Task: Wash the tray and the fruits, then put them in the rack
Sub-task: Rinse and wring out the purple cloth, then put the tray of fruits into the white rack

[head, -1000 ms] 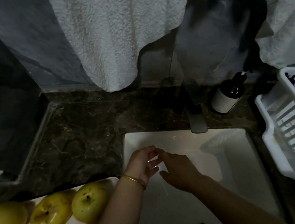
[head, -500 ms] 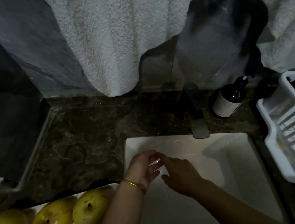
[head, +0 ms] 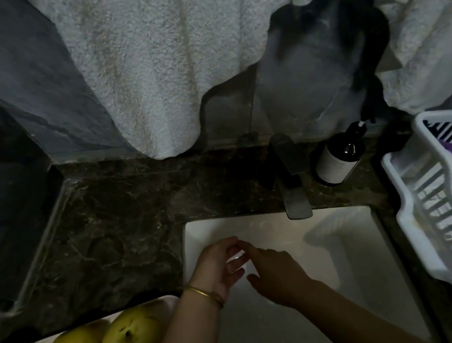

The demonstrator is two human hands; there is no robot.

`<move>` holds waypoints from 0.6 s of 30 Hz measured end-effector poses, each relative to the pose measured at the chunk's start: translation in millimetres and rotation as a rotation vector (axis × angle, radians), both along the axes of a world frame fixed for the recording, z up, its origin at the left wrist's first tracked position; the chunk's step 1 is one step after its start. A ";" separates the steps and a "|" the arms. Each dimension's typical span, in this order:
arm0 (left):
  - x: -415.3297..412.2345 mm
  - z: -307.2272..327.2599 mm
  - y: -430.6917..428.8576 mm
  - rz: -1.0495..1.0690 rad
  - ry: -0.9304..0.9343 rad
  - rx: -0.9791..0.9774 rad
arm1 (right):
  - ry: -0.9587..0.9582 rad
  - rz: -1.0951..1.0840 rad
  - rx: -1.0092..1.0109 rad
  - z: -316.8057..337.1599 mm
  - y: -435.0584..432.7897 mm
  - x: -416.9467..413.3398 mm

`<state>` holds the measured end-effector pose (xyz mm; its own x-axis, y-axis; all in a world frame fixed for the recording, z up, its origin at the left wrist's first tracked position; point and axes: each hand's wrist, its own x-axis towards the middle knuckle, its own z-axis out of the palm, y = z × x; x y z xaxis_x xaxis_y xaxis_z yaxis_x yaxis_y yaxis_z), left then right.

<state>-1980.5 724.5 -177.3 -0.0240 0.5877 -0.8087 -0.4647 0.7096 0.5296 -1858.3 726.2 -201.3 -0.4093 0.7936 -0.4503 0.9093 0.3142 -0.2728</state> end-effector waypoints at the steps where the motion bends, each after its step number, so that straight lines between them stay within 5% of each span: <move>1: 0.8 0.9 -1.3 -0.019 0.045 -0.001 | -0.123 0.051 0.027 -0.9 -1.1 1.1; 4: 4.0 8.4 -4.4 -0.084 0.155 0.042 | -0.253 0.079 0.121 -2.4 -4.8 2.2; 9: 4.1 12.1 -9.2 -0.156 0.275 0.108 | 0.020 -0.101 0.352 -4.7 -2.3 3.8; 18: 9.0 22.6 -31.4 -0.231 0.290 0.173 | 0.032 0.002 -0.119 -9.4 -16.1 11.6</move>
